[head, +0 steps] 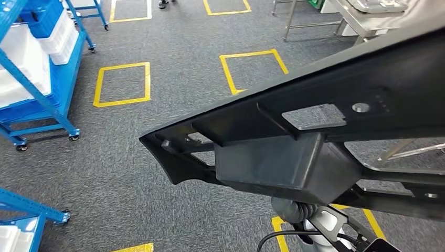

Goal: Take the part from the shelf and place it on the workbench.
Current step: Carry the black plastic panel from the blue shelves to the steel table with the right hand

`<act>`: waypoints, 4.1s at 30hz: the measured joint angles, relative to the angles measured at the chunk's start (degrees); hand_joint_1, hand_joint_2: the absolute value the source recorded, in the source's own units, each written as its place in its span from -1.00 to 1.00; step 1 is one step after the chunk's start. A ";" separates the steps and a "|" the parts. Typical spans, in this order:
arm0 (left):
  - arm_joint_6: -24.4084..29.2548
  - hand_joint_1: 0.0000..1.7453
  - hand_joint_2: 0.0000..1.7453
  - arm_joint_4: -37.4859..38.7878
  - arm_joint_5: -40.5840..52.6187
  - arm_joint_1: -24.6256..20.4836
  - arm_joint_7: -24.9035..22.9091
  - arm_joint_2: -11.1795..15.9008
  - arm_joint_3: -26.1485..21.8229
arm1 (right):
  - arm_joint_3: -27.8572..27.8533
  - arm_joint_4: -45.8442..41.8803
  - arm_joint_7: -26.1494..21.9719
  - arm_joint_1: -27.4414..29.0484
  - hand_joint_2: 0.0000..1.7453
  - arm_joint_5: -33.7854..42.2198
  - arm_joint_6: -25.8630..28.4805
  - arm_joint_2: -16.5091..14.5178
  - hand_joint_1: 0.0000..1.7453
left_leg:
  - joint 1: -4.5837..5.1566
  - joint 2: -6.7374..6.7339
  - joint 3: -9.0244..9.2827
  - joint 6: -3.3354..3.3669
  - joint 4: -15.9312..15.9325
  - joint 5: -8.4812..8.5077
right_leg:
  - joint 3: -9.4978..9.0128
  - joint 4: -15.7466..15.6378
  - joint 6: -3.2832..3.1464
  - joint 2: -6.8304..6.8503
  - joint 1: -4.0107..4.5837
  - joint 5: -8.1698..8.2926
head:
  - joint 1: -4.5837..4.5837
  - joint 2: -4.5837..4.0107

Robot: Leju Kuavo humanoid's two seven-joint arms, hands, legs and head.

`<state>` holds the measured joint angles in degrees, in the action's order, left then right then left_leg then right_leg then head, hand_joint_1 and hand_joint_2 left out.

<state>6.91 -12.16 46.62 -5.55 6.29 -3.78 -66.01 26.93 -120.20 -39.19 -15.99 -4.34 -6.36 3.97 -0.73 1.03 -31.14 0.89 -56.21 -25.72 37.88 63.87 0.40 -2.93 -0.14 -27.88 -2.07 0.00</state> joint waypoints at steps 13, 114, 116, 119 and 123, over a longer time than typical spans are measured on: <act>-0.65 -1.00 1.00 -0.02 -1.59 -0.29 3.22 0.68 -1.52 | -0.24 1.60 0.00 1.55 1.00 -0.99 1.08 -0.14 1.00 | 0.32 -6.31 0.66 -2.32 -1.07 -1.95 | -3.66 -6.25 -1.32 4.52 0.01 2.66 | -0.01 0.00; -3.68 -1.00 1.00 -0.04 0.18 0.18 2.67 2.66 -2.66 | 0.86 12.27 -0.02 0.08 1.00 -2.34 2.06 -1.11 1.00 | -0.67 -0.17 -4.42 -2.91 -9.23 -3.42 | -4.02 -6.24 -1.44 -1.15 -0.25 2.69 | 0.01 0.00; -4.03 -1.00 1.00 -0.04 0.15 0.11 2.58 2.66 -2.66 | 0.75 12.38 -0.01 -0.24 1.00 -2.07 1.53 -1.11 1.00 | -0.88 1.97 -1.92 -2.57 -3.23 -1.30 | -3.72 -5.79 -0.84 -2.44 -0.23 2.58 | 0.01 0.00; -4.26 -1.00 1.00 -0.04 0.21 -0.06 2.46 2.64 -2.66 | 0.32 12.64 -0.01 -0.63 1.00 -1.86 1.13 -1.11 1.00 | -0.74 1.98 -1.34 -1.53 -1.94 -1.24 | -3.20 -5.83 0.37 -3.94 -0.43 2.85 | 0.01 0.00; -4.38 -1.00 1.00 -0.04 0.35 -0.31 2.52 2.51 -2.66 | -0.13 12.82 -0.02 -1.35 1.00 -1.91 1.14 -1.12 1.00 | -0.68 -0.11 -1.08 -0.02 -1.19 -0.65 | 0.19 1.18 1.48 0.83 -0.43 -1.26 | 0.02 0.00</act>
<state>2.54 -12.21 46.97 -5.86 8.81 -1.27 -68.67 26.80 -107.38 -39.21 -17.34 -6.25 -5.22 2.85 -1.41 0.92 -32.22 0.86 -57.39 -26.37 38.07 65.05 1.88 -2.10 -0.57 -29.14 -2.05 0.00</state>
